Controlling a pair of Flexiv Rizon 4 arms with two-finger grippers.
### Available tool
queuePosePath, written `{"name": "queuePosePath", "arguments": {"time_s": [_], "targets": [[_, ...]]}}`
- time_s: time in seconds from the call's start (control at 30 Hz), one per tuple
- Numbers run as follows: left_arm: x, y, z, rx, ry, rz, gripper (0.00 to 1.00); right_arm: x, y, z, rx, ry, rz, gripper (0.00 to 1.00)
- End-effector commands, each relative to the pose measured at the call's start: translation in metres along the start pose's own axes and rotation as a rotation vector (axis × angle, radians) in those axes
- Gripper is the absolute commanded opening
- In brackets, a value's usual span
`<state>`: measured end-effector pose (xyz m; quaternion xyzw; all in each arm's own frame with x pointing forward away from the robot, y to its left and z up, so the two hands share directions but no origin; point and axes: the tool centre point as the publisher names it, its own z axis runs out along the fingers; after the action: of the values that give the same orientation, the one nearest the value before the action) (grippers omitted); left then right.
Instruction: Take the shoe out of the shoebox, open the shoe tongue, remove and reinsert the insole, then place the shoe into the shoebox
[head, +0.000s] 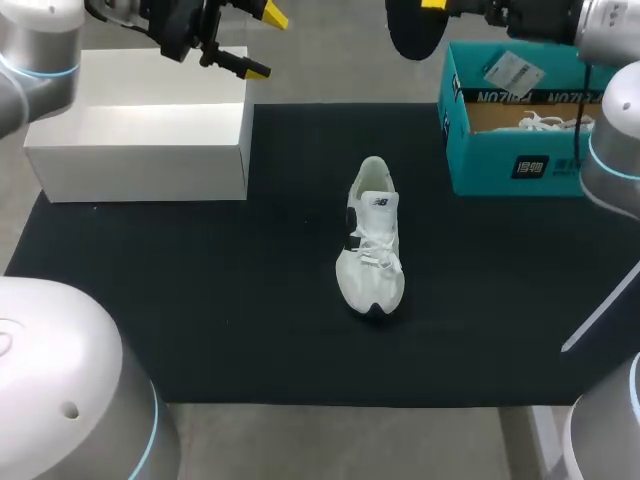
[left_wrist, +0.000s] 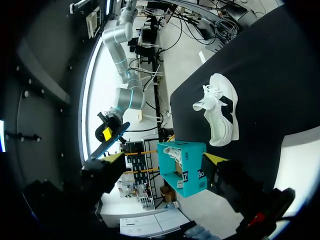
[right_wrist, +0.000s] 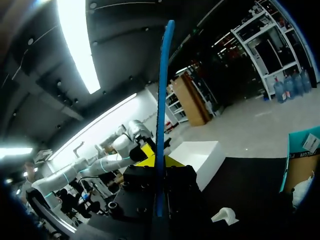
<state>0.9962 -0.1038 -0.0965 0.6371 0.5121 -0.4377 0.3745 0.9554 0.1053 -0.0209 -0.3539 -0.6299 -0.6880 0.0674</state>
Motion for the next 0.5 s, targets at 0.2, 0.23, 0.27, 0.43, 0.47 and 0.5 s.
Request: {"name": "queuePosePath", "arguments": {"time_s": [0.2, 0.23, 0.27, 0.43, 0.47, 0.5], "targets": [[0.0, 0.0, -0.001, 0.001, 0.003, 0.001, 1.0, -0.016, -0.047, 0.022, -0.165, 0.033, 0.057, 0.0], [0.0, 0.0, -0.001, 0.001, 0.003, 0.001, 1.0, -0.018, -0.051, 0.024, -0.173, 0.038, 0.064, 0.0], [0.0, 0.0, -0.001, 0.001, 0.003, 0.001, 1.0, -0.02, -0.056, 0.026, -0.17, 0.038, 0.073, 0.0], [0.0, 0.0, -0.001, 0.001, 0.003, 0.001, 1.0, -0.041, -0.081, 0.019, -0.173, 0.037, 0.093, 0.0], [0.0, 0.0, -0.001, 0.001, 0.003, 0.001, 1.0, -0.045, -0.085, 0.018, -0.176, 0.037, 0.089, 0.0], [0.0, 0.0, -0.001, 0.001, 0.003, 0.001, 1.0, -0.049, -0.09, 0.015, -0.178, 0.028, 0.083, 0.0]]}}
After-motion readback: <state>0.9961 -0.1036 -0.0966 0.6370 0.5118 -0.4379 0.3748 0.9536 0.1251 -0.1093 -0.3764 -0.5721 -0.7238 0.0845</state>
